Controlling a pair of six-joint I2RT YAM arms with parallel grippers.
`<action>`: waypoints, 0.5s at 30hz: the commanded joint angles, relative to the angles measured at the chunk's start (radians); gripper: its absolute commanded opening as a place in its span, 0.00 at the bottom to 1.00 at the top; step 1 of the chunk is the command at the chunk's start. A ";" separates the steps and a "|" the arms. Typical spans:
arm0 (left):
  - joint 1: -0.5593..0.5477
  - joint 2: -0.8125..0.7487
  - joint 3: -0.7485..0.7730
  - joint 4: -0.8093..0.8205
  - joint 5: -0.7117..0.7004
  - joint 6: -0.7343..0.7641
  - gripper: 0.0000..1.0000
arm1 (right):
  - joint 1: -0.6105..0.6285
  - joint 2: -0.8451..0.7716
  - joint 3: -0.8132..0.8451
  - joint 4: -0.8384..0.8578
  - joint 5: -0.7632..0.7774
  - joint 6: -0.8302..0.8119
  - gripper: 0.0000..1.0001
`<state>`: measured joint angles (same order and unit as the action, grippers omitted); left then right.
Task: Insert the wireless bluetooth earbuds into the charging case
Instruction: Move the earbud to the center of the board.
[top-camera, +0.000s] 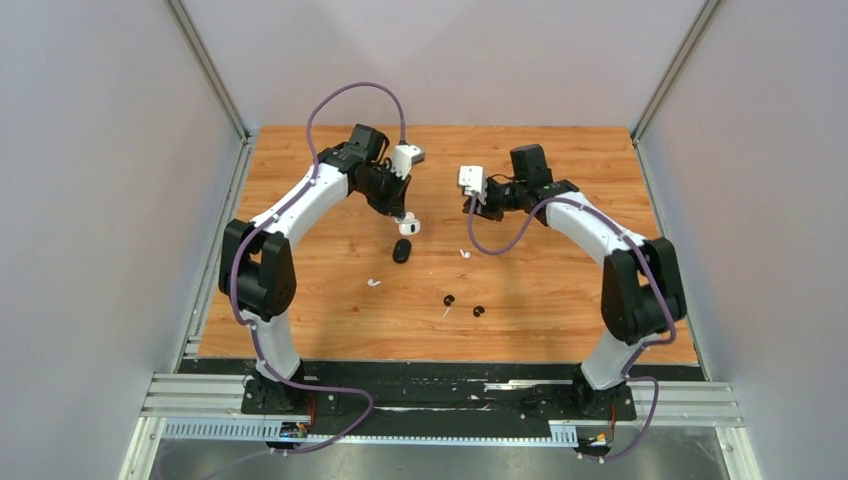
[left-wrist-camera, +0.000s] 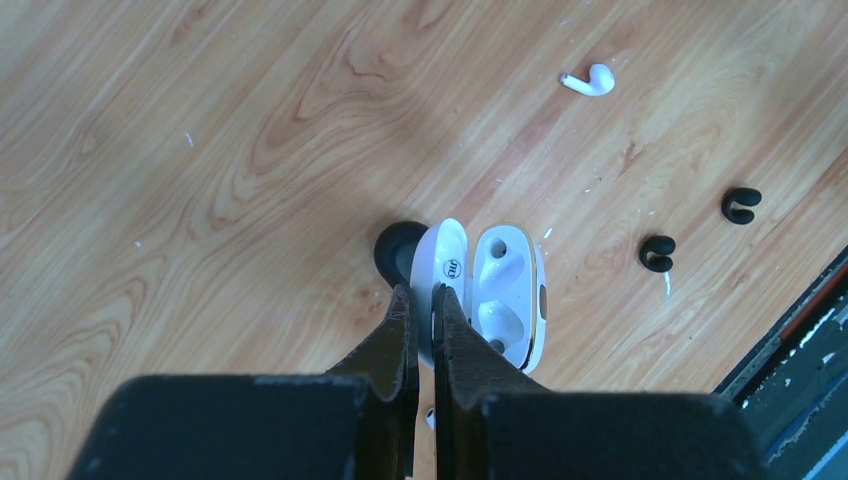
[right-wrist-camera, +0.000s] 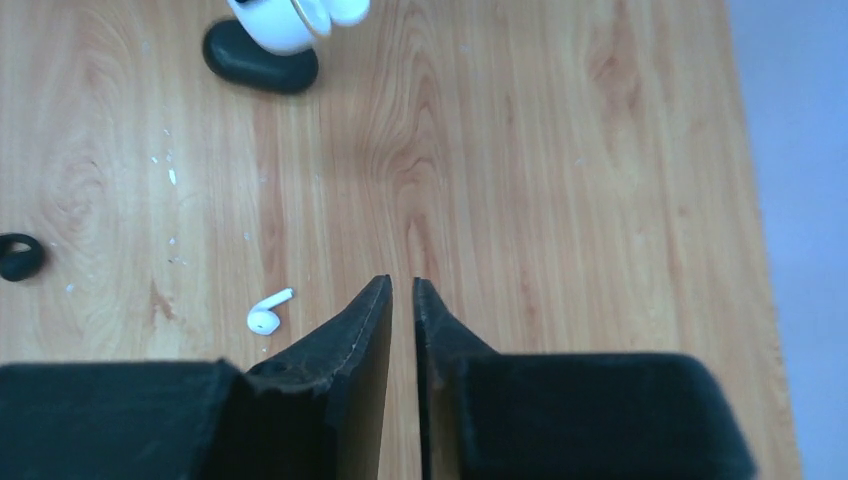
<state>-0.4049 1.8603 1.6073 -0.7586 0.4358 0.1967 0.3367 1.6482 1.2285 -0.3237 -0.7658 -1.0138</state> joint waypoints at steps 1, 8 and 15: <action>0.002 -0.078 -0.030 0.008 0.003 -0.007 0.00 | 0.002 0.147 0.101 -0.161 0.042 0.027 0.21; 0.025 -0.186 -0.140 0.003 -0.053 0.003 0.00 | 0.008 0.247 0.229 -0.271 0.061 0.399 0.37; 0.038 -0.215 -0.168 0.009 -0.042 0.009 0.00 | 0.016 0.229 0.135 -0.421 -0.005 -0.075 0.44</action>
<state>-0.3748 1.6962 1.4441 -0.7658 0.3828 0.1997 0.3401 1.9018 1.3869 -0.6056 -0.7136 -0.8371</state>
